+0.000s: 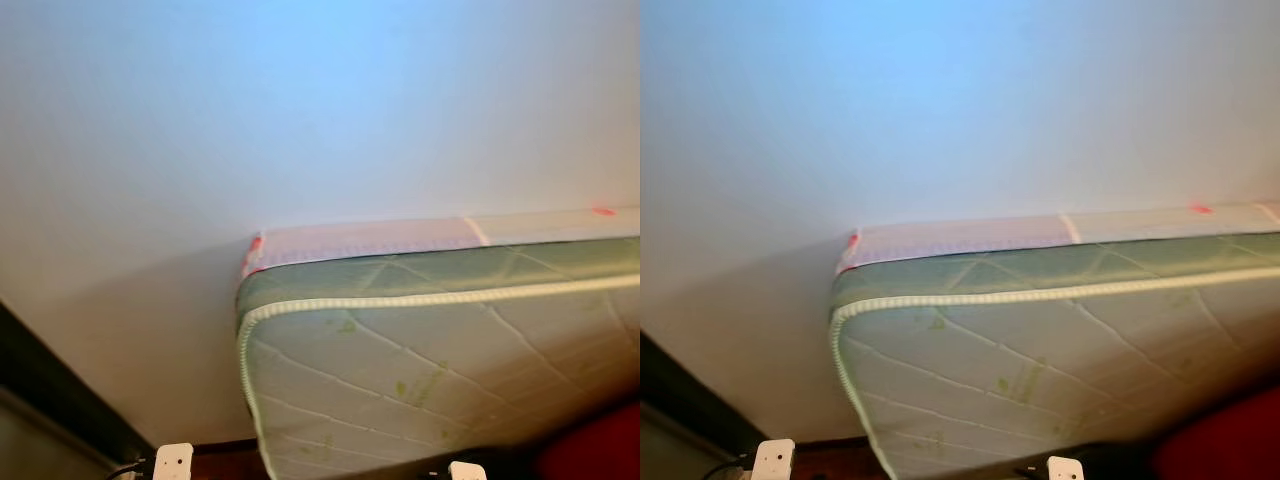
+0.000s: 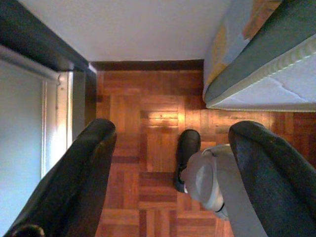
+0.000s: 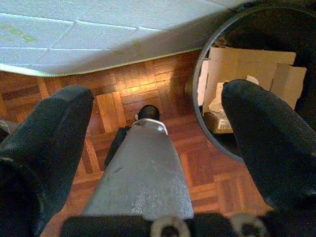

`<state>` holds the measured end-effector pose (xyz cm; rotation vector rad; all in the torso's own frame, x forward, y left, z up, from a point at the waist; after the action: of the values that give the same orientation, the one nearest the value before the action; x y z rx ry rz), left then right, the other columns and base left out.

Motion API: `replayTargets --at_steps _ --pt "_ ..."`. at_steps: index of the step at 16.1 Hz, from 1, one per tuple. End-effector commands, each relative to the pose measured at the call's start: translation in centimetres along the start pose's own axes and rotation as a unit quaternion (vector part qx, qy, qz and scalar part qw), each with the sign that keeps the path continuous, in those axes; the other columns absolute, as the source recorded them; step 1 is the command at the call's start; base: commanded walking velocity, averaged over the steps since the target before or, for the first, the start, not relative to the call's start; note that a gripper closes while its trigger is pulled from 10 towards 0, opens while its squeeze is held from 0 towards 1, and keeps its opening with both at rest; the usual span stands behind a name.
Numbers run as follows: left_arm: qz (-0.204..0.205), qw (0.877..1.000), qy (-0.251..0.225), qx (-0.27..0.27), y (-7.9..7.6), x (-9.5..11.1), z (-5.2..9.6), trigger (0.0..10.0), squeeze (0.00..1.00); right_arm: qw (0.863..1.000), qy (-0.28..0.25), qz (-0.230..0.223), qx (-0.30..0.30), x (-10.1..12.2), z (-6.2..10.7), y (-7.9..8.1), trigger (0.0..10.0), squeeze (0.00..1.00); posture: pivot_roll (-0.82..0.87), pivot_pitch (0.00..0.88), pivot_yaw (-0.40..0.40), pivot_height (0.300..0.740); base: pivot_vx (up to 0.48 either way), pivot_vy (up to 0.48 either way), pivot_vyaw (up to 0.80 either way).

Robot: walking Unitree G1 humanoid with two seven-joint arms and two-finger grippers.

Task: Clean up the room

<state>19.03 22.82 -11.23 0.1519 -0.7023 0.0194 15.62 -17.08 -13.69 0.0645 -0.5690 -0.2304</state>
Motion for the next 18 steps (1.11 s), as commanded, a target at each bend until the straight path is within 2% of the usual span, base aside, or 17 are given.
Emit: replayTargets --at_steps 1,11,13,18 --pt "-0.030 0.998 0.045 -0.042 -2.28 1.56 -0.99 10.0 0.00 1.000 -0.022 0.022 0.005 7.28 -0.46 -3.89 10.0 0.00 0.07 0.000 -0.081 0.740 0.000 0.000 0.80" --pt "-0.042 0.998 0.044 -0.036 -2.15 1.63 -1.01 10.0 0.00 1.000 -0.018 0.023 0.003 7.19 -0.46 -3.97 10.0 0.00 0.07 0.000 -0.081 0.740 0.000 0.000 0.80" --pt "-0.036 0.998 0.043 -0.037 -2.19 1.64 -1.01 10.0 0.00 1.000 -0.022 0.007 -0.005 7.20 -0.46 -4.10 10.0 0.00 0.07 0.000 -0.082 0.740 0.000 0.000 0.00" --pt "-0.035 0.998 0.042 -0.039 -2.21 1.66 -1.00 10.0 0.00 1.000 -0.023 0.003 -0.007 7.19 -0.46 -4.11 10.0 0.00 0.07 0.000 -0.081 0.740 0.000 0.000 0.00"
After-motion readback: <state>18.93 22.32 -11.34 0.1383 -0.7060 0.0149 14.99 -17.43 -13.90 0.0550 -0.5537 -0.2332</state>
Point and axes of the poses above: a point about 5 cm out from each wrist's last joint towards the gripper, its own z axis pointing back from the gripper into the wrist, its own x axis along the axis of the wrist's last joint, y = z × x, the point moved 4 cm from there along -z, pointing out of the wrist towards the gripper, and after that the axes turned 5 degrees about -z, right-handed, at the moved point
